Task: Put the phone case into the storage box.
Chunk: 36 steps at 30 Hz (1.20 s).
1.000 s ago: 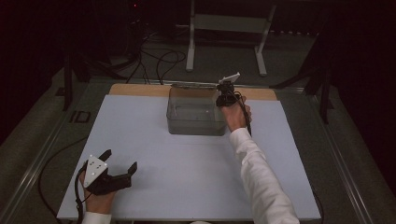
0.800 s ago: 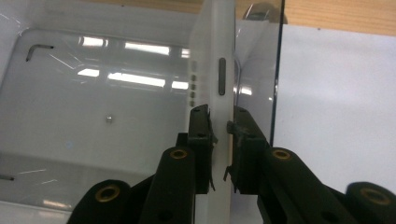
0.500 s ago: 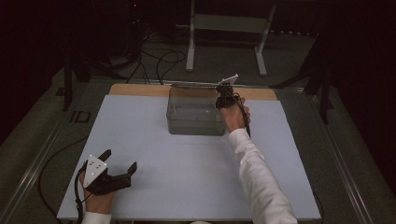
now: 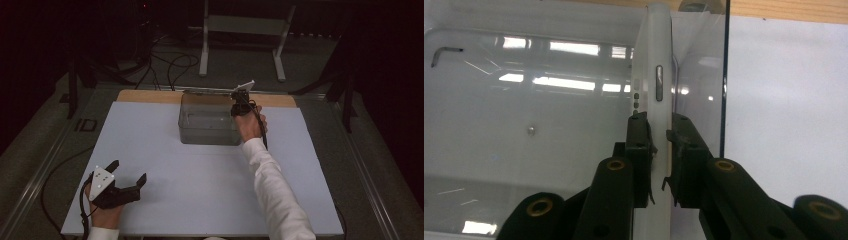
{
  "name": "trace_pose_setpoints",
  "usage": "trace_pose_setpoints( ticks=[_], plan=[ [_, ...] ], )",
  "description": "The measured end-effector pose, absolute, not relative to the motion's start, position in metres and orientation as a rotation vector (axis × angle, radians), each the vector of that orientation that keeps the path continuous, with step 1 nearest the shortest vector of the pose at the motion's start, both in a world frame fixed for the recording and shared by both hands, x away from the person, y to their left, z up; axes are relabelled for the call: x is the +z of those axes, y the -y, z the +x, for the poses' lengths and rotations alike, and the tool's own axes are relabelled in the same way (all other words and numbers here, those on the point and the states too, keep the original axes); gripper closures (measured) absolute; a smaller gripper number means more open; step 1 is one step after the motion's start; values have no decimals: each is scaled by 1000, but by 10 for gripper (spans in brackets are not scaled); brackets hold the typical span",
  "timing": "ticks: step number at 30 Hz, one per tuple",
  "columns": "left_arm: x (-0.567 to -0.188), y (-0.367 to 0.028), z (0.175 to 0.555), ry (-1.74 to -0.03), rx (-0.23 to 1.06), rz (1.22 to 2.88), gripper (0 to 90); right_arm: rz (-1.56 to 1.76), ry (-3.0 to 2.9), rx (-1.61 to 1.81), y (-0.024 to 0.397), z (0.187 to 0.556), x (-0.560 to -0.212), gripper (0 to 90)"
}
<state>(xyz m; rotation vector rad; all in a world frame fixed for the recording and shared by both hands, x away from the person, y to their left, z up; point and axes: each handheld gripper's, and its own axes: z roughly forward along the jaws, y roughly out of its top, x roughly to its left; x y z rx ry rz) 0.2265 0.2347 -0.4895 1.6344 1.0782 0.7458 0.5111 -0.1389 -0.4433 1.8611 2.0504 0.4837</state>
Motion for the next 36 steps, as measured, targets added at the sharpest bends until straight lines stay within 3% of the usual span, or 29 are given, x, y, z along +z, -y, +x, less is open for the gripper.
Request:
trace_pose_setpoints(
  ticks=[28, 36],
  plan=[
    [-490, -233, 227, -1070, 740, 1642, 3, 1830, -2023, 437, 133, 511, -448, 803],
    [-490, -234, 227, -1073, 740, 1638, 3, 1790, -2043, 452, 133, 508, -445, 747]
  ],
)
